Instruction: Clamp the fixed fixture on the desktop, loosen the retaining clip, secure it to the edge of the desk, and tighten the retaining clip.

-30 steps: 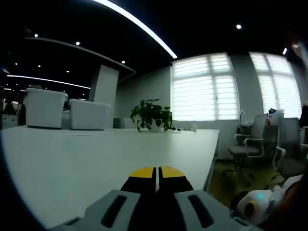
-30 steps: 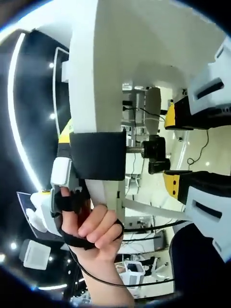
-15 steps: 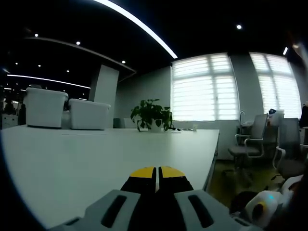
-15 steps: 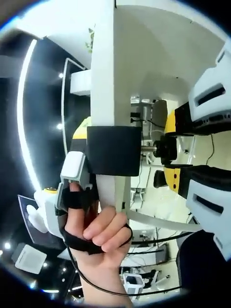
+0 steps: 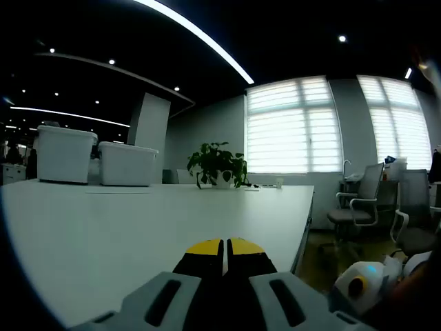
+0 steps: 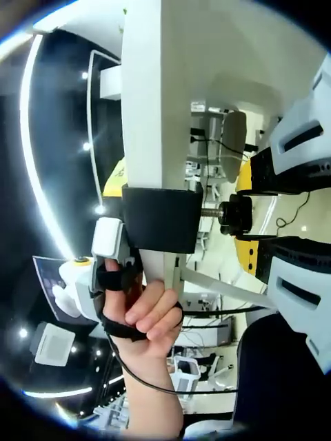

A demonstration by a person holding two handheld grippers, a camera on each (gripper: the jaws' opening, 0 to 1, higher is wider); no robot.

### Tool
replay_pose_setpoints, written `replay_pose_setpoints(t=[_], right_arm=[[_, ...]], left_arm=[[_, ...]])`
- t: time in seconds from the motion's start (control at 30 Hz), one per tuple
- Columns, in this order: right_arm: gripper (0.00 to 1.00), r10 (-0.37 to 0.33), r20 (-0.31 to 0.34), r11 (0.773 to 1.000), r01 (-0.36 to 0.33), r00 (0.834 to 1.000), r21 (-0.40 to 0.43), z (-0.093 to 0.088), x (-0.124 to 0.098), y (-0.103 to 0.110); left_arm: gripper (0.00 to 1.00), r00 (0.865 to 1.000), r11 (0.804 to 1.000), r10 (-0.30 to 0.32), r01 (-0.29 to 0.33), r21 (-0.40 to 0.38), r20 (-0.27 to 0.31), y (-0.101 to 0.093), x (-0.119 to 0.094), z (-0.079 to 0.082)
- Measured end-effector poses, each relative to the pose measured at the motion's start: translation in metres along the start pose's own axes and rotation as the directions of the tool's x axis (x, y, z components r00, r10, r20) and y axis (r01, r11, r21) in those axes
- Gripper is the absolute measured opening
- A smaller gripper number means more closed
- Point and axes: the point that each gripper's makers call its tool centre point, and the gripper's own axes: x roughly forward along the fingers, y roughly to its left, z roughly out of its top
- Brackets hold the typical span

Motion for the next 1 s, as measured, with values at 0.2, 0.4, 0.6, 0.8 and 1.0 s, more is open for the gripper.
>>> replay_pose_setpoints(t=[0.2,0.4,0.6,0.8,1.0], right_arm=[[0.21,0.032,0.02,0.999,-0.032,0.999,0.014,0.001,0.002,0.002],[0.23,-0.059,0.016,0.998,0.059,0.998,0.02,0.003,-0.006,0.003],[0.26,-0.286,0.014,0.951,0.282,0.958,0.125,0.002,-0.026,-0.005],[0.24,-0.318,-0.022,0.946,0.319,0.948,0.052,-0.005,-0.019,0.002],[0.17,-0.308,-0.004,0.951,0.308,0.952,0.036,0.002,-0.016,0.003]], left_arm=[[0.03,1.0,1.0,0.0,0.0,-0.002,0.001,0.0,0.0,0.0],[0.03,1.0,1.0,0.0,0.0,-0.005,-0.002,0.0,0.0,0.0],[0.03,1.0,1.0,-0.002,0.002,0.003,0.0,-0.001,0.0,0.0],[0.03,1.0,1.0,-0.002,0.002,-0.003,-0.001,0.0,0.0,0.0],[0.03,1.0,1.0,-0.002,0.002,-0.005,-0.001,0.0,0.0,0.0]])
